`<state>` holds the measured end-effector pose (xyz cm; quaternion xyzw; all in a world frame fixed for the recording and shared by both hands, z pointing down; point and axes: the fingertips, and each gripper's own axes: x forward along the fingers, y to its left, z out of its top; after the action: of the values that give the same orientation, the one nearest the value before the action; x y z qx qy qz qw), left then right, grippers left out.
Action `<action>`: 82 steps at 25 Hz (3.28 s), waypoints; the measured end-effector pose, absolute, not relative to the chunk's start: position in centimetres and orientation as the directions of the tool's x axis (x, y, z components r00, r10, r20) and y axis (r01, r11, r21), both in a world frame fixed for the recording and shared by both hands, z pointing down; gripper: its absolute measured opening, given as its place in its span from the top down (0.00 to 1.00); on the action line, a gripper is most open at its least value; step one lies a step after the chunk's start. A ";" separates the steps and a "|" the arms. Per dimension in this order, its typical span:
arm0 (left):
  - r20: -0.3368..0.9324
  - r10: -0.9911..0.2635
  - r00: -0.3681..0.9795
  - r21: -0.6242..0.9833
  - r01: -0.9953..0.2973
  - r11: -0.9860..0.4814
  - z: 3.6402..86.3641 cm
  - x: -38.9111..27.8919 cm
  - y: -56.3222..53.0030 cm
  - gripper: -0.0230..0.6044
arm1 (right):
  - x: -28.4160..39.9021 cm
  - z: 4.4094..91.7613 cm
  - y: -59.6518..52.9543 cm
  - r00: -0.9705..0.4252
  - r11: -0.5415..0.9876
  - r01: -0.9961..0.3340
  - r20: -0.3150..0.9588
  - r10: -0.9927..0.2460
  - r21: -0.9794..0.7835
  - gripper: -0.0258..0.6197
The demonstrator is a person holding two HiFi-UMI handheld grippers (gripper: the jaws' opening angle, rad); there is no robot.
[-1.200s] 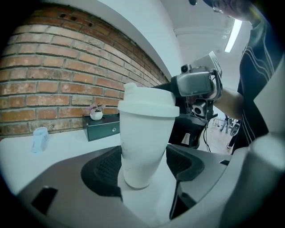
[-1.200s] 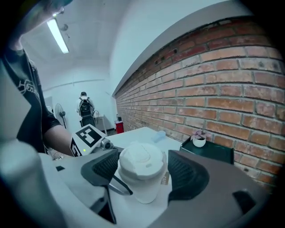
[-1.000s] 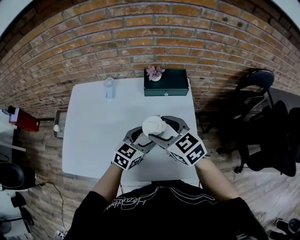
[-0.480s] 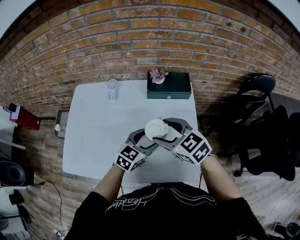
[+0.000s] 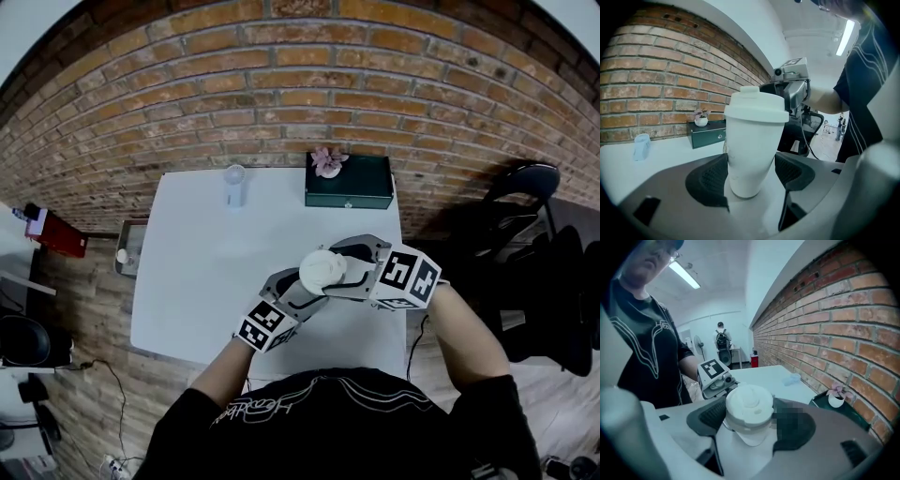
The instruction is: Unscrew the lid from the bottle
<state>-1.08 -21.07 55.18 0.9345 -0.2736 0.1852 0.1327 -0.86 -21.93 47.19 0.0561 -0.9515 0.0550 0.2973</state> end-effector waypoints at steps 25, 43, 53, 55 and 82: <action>0.432 -0.435 0.790 0.147 -0.537 -0.830 55.2 -1.0 -21.1 0.43 | -0.8 45.5 -22.1 -0.782 0.990 0.122 0.608 0.139 -0.069 0.31; 0.451 -0.502 0.738 0.146 -0.615 -0.775 55.3 -1.1 -21.2 0.44 | -2.1 45.4 -22.6 -0.705 0.793 -0.609 0.473 -0.528 -0.021 0.26; 0.444 -0.522 0.728 0.149 -0.634 -0.758 55.4 -1.1 -21.1 0.44 | -1.6 46.6 -23.1 -0.692 0.765 -0.643 0.458 -0.558 -0.039 0.34; 0.443 -0.521 0.729 0.149 -0.634 -0.759 55.4 -1.1 -21.1 0.44 | -1.7 46.6 -23.0 -0.692 0.767 -0.641 0.453 -0.562 -0.029 0.35; 0.430 -0.551 0.716 0.153 -0.659 -0.736 53.5 -3.8 -20.2 0.43 | -1.5 42.6 -23.5 -0.721 0.792 -0.611 0.407 -0.561 0.011 0.38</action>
<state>-3.83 -20.24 53.47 0.9140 -0.3309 0.1810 0.1494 -1.54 -23.49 42.60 0.3165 -0.9254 0.0623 0.1989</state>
